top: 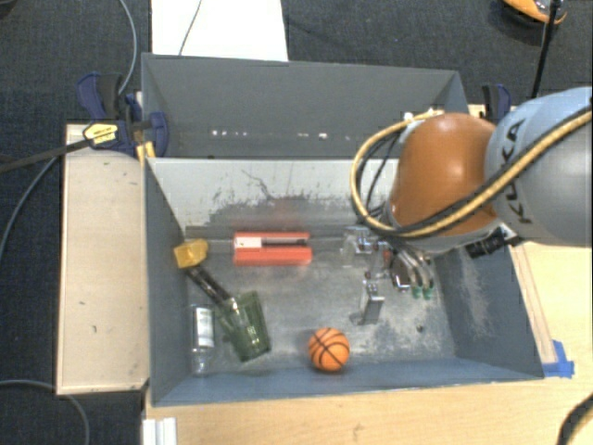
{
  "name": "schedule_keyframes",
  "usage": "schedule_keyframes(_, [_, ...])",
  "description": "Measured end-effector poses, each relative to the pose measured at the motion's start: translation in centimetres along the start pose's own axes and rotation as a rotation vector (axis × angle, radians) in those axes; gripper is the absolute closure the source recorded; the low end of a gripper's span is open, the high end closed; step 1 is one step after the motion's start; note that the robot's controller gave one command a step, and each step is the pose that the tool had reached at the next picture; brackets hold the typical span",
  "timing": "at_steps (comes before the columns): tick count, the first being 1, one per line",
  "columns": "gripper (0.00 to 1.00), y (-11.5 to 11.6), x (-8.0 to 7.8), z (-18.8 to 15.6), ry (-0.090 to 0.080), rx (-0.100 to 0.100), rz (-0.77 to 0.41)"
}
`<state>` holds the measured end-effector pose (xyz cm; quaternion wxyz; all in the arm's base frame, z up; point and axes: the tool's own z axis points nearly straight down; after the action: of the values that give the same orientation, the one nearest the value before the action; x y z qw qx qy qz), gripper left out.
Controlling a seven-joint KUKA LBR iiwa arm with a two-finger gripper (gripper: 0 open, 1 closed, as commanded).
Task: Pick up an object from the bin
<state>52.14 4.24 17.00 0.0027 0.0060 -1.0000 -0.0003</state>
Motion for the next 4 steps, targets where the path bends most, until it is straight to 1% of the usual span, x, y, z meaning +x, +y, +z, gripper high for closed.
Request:
schedule_keyframes(1, [0.0, 0.0, -0.1, -0.5, -0.008, 0.0, 0.001])
schedule_keyframes(2, [0.0, 1.9, 1.4, 3.8, -0.008, 0.0, -0.114])
schedule_keyframes(3, [0.0, 6.3, 3.5, 6.6, -0.015, -0.001, -0.206])
schedule_keyframes(4, [0.0, 6.0, 3.9, 4.5, -0.014, 0.0, -0.385])
